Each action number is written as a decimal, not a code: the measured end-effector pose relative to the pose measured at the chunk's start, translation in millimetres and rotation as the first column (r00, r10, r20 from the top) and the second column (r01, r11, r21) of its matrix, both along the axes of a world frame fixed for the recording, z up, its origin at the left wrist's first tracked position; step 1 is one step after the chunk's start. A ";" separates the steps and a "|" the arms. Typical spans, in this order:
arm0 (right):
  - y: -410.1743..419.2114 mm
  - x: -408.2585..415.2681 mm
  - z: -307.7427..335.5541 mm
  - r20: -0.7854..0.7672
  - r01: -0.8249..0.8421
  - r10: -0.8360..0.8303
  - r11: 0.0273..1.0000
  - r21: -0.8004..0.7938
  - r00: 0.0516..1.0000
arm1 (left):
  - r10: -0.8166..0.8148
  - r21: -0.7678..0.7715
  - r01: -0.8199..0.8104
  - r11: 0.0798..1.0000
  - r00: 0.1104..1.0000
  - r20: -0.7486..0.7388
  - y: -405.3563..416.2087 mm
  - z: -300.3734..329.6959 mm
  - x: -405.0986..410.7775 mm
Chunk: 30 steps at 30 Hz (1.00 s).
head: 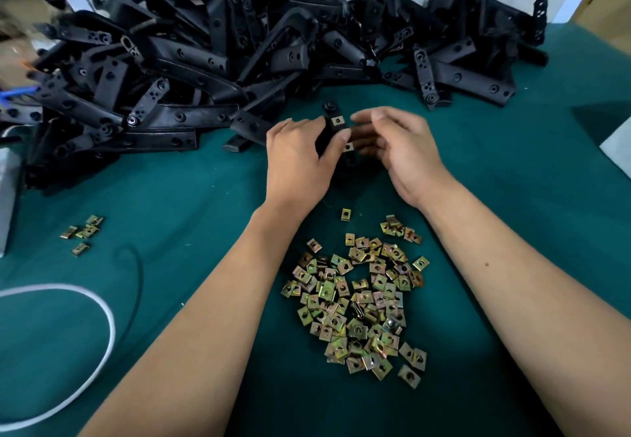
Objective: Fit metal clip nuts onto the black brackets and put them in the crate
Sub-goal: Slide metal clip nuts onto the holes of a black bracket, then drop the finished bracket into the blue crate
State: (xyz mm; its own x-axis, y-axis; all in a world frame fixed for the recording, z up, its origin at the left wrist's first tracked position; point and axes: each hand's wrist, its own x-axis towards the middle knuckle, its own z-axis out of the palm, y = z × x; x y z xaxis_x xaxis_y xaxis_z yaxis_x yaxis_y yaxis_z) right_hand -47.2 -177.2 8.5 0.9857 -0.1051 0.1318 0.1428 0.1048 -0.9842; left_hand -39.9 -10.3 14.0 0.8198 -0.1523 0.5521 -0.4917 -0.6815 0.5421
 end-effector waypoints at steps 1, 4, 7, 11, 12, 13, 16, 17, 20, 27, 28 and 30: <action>2.7 -1.1 0.2 0.003 -0.007 0.007 0.999 -0.040 1.000 | 0.004 -0.011 -0.004 1.000 1.000 -0.019 0.3 1.3 -1.4; 9.1 -6.7 2.8 -0.014 -0.009 0.008 0.998 -0.069 1.000 | 0.034 0.011 -0.034 0.999 0.999 -0.034 -0.6 6.9 -7.0; 4.1 -18.9 12.3 -0.086 0.024 -0.021 0.999 0.039 0.996 | 0.036 0.097 -0.036 0.995 0.999 0.000 -14.0 22.4 -15.4; -34.1 -45.4 39.4 -0.121 0.178 -0.162 0.974 0.140 0.979 | -0.071 0.201 0.053 0.978 0.994 0.080 -64.3 55.8 -35.8; -46.6 -54.2 48.0 -0.106 0.206 -0.190 0.964 0.167 0.976 | -0.102 0.218 0.077 0.973 0.989 0.106 -79.9 64.2 -43.0; -64.2 -67.6 56.2 -0.082 0.245 -0.234 0.951 0.190 0.969 | -0.147 0.236 0.113 0.965 0.981 0.129 -100.8 72.1 -52.5; -124.4 -123.4 73.8 0.004 0.438 -0.447 0.876 0.201 0.894 | -0.327 0.319 0.263 0.911 0.930 0.166 -171.1 90.8 -87.9; -144.2 -144.0 75.0 0.033 0.498 -0.515 0.843 0.203 0.857 | -0.400 0.356 0.321 0.878 0.900 0.175 -192.5 94.3 -99.0; -210.4 -225.6 68.1 0.107 0.683 -0.708 0.703 0.196 0.698 | -0.672 0.413 0.567 0.713 0.721 0.171 -262.2 100.4 -144.4; -314.7 -425.8 -8.0 -0.073 0.913 -0.942 0.294 0.282 0.326 | -0.892 0.426 0.784 0.452 0.395 0.220 -373.9 62.4 -276.9; -317.5 -448.0 -30.3 -0.152 0.935 -0.945 0.245 0.255 0.289 | -0.920 0.415 0.821 0.393 0.350 0.179 -382.3 48.3 -294.4; -313.4 -485.2 -83.2 -0.347 0.972 -0.910 0.188 0.143 0.227 | -0.961 0.380 0.887 0.264 0.275 0.027 -391.8 14.8 -322.6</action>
